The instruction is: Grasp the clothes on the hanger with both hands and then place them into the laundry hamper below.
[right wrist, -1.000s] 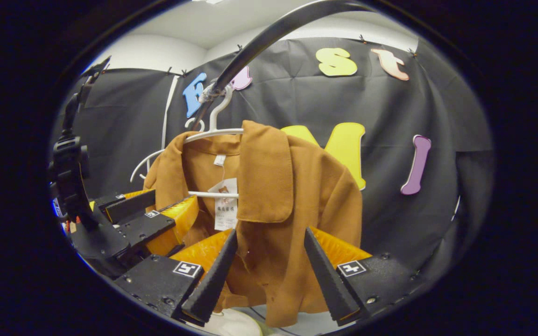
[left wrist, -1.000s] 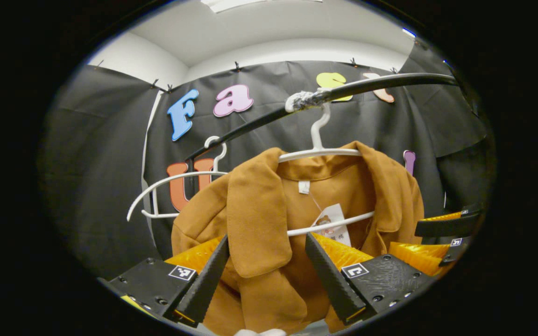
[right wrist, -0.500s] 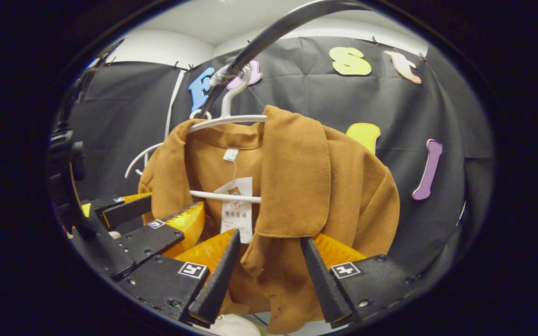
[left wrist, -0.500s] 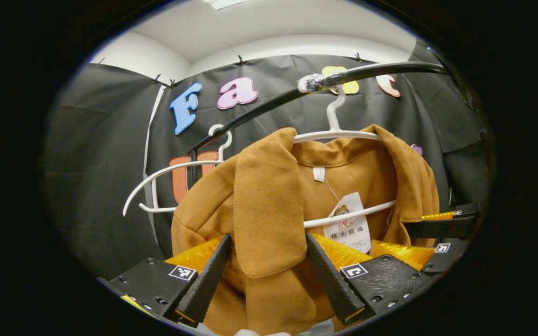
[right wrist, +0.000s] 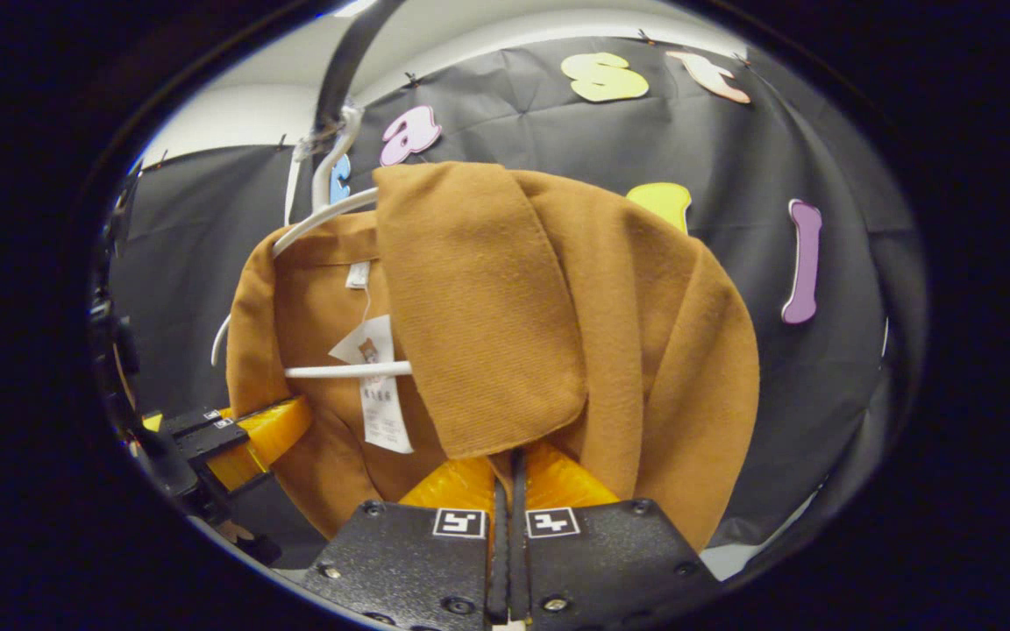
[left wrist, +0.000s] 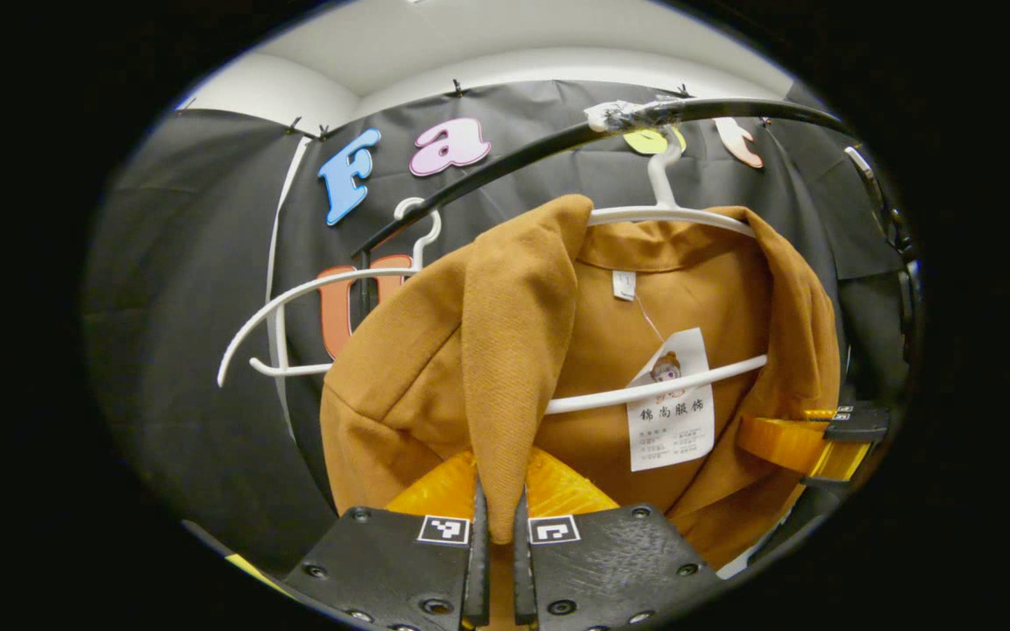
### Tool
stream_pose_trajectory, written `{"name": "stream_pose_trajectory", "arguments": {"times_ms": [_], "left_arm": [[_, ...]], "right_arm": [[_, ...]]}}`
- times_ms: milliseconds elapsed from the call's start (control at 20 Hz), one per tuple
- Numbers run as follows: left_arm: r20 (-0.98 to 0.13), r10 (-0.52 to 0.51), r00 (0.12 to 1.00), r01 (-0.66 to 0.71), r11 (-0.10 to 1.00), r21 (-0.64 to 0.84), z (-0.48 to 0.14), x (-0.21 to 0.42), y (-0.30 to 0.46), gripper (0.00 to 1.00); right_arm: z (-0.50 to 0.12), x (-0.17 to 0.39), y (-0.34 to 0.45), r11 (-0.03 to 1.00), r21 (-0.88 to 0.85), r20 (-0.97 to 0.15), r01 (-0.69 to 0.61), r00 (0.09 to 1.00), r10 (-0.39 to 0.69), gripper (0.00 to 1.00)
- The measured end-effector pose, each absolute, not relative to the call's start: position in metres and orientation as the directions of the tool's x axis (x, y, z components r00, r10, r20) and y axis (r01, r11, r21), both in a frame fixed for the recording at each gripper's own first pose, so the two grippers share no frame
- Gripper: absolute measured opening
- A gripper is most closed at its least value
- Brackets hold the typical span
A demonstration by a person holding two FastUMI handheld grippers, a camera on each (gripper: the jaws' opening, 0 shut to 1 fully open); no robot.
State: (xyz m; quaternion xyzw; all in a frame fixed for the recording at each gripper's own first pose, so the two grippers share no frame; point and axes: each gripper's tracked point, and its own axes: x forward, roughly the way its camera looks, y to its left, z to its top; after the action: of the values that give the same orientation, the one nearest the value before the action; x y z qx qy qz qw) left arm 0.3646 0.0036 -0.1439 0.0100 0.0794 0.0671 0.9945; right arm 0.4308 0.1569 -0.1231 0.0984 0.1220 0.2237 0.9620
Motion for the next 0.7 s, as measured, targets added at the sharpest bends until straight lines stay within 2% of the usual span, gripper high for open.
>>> {"name": "stream_pose_trajectory", "arguments": {"times_ms": [50,100,150,200,250,550,600,700], "left_arm": [[-0.159,0.146,0.976,-0.142,0.989,0.042,-0.143,0.363,0.006,0.1],[-0.158,0.135,0.978,-0.129,0.991,0.044,-0.144,0.364,0.005,0.0],[-0.157,0.133,0.979,-0.127,0.991,0.043,-0.144,0.362,0.004,0.05],[-0.156,0.14,0.978,-0.134,0.99,0.046,-0.148,0.365,0.007,0.05],[-0.156,0.142,0.978,-0.137,0.99,0.044,-0.146,0.359,0.007,0.0],[-0.153,0.146,0.977,-0.142,0.989,0.036,-0.144,0.35,0.012,0.02],[-0.157,0.145,0.977,-0.143,0.989,0.021,-0.142,0.349,0.012,0.05],[-0.161,0.135,0.978,-0.135,0.991,0.009,-0.138,0.344,0.014,0.02]], "right_arm": [[-0.124,0.432,0.158,0.87,0.263,-0.191,-0.416,0.862,0.47,0.04],[-0.125,0.434,0.158,0.857,0.28,-0.191,-0.432,0.85,0.491,0.04],[-0.124,0.43,0.16,0.843,0.298,-0.188,-0.449,0.838,0.512,0.04],[-0.125,0.429,0.16,0.832,0.31,-0.184,-0.461,0.829,0.528,0.04],[-0.125,0.43,0.159,0.821,0.322,-0.18,-0.471,0.821,0.542,0.04],[-0.117,0.434,0.134,0.726,0.467,-0.14,-0.504,0.769,0.623,0.04],[-0.111,0.435,0.129,0.703,0.497,-0.116,-0.509,0.763,0.635,0.04],[-0.097,0.431,0.123,0.637,0.542,-0.061,-0.549,0.73,0.681,0.04]]}}
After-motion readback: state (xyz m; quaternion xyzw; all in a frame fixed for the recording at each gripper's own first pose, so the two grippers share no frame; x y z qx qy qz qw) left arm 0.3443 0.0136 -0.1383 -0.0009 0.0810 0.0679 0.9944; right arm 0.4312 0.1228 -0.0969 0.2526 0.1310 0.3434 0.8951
